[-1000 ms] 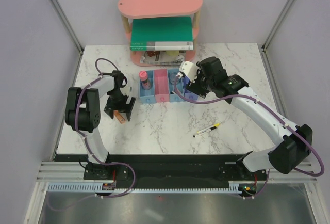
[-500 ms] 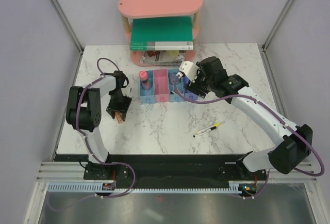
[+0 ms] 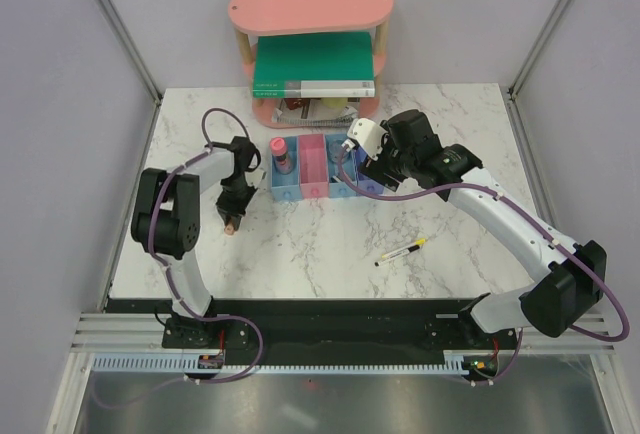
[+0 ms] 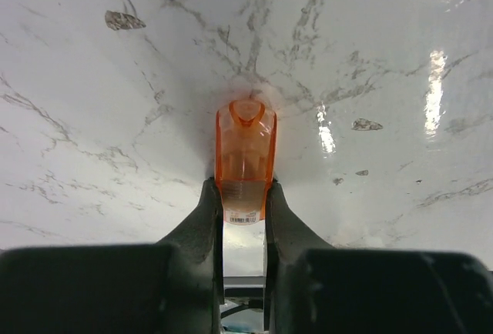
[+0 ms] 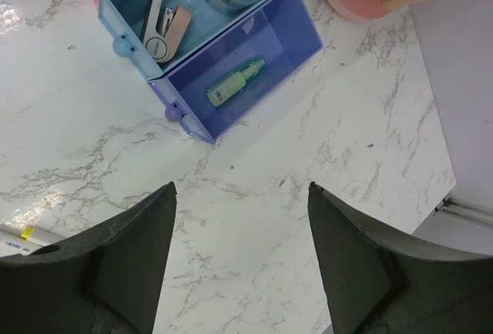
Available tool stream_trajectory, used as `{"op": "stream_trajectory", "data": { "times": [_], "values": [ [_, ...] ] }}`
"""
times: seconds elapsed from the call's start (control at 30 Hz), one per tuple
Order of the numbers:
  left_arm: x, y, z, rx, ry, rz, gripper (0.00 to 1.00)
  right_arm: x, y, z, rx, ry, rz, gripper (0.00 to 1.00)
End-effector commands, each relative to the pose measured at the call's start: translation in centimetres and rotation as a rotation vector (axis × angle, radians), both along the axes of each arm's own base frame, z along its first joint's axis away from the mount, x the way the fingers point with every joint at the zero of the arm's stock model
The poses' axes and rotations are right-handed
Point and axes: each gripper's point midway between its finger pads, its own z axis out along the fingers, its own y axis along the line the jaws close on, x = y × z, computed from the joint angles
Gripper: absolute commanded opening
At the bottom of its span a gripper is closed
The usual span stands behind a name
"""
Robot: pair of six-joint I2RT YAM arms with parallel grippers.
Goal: Sort the stationery into containers
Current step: Pick up the stationery from the center of the board.
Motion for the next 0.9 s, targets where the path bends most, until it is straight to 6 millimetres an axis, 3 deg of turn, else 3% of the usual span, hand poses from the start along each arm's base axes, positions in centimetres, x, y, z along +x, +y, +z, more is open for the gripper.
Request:
{"op": "stream_trajectory", "data": {
  "times": [0.0, 0.13, 0.33, 0.5, 0.53, 0.7, 0.8, 0.87],
  "values": [
    [3.7, 0.3, 0.1, 0.007, -0.181, -0.09, 0.02, 0.0, 0.6, 2.9, 0.06, -0.053, 0.006, 0.76],
    [4.9, -0.6, 2.4, -0.052, -0.287, -0.1, 0.02, 0.0, 0.4, 2.8, 0.057, -0.051, 0.002, 0.76],
    [6.1, -2.3, 8.5, -0.158, -0.465, -0.115, 0.02, -0.2, 0.3, 2.5, 0.044, -0.043, 0.0, 0.77],
    [5.7, -3.4, 13.5, -0.236, -0.593, -0.202, 0.02, -0.4, -0.4, 1.7, 0.004, -0.028, 0.002, 0.76],
    [5.5, -4.0, 15.3, -0.273, -0.638, -0.227, 0.02, -0.5, -0.4, 1.7, -0.004, -0.033, 0.005, 0.76],
    [4.9, -7.1, 20.4, -0.432, -0.751, -0.342, 0.02, -0.1, -1.8, 0.6, 0.011, -0.02, -0.072, 0.76],
    [5.0, -9.9, 23.0, -0.53, -0.79, -0.414, 0.02, 0.4, -2.9, -0.3, 0.1, 0.026, -0.164, 0.77],
    [5.2, -11.9, 23.4, -0.565, -0.779, -0.451, 0.02, 0.6, -3.9, -0.9, 0.144, 0.045, -0.231, 0.77]
  ]
}}
